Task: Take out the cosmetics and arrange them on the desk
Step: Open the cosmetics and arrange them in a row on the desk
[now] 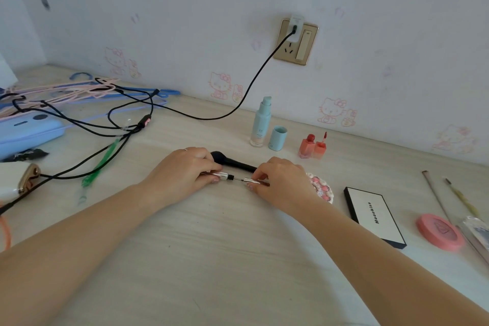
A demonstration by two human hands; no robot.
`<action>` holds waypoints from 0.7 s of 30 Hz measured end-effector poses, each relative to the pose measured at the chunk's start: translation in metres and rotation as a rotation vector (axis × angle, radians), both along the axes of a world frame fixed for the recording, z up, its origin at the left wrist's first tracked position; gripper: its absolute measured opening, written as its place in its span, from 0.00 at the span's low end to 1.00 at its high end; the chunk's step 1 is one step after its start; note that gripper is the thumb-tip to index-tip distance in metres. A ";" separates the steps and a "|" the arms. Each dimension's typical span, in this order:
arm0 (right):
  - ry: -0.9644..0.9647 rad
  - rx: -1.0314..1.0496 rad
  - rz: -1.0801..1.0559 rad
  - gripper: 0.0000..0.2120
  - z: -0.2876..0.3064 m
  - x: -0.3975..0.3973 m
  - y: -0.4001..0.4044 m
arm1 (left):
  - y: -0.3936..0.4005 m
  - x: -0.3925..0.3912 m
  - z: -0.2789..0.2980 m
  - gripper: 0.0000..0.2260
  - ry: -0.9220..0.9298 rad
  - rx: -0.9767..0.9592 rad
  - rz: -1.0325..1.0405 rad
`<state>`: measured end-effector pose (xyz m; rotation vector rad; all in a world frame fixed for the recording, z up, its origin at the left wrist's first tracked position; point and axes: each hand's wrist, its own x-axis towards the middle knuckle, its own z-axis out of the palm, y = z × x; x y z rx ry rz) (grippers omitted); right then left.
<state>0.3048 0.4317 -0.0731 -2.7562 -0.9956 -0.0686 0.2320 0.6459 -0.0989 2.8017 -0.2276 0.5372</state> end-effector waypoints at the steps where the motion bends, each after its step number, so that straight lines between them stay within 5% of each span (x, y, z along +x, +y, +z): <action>1: -0.002 0.002 0.001 0.12 0.000 0.000 0.000 | 0.000 0.000 0.000 0.13 0.001 -0.003 0.003; 13: 0.106 0.275 -0.042 0.13 0.022 -0.003 -0.028 | -0.032 0.008 0.028 0.12 -0.002 -0.183 -0.013; 21: 0.123 0.402 -0.228 0.10 0.035 0.014 -0.121 | -0.126 0.061 0.056 0.08 -0.007 -0.269 -0.172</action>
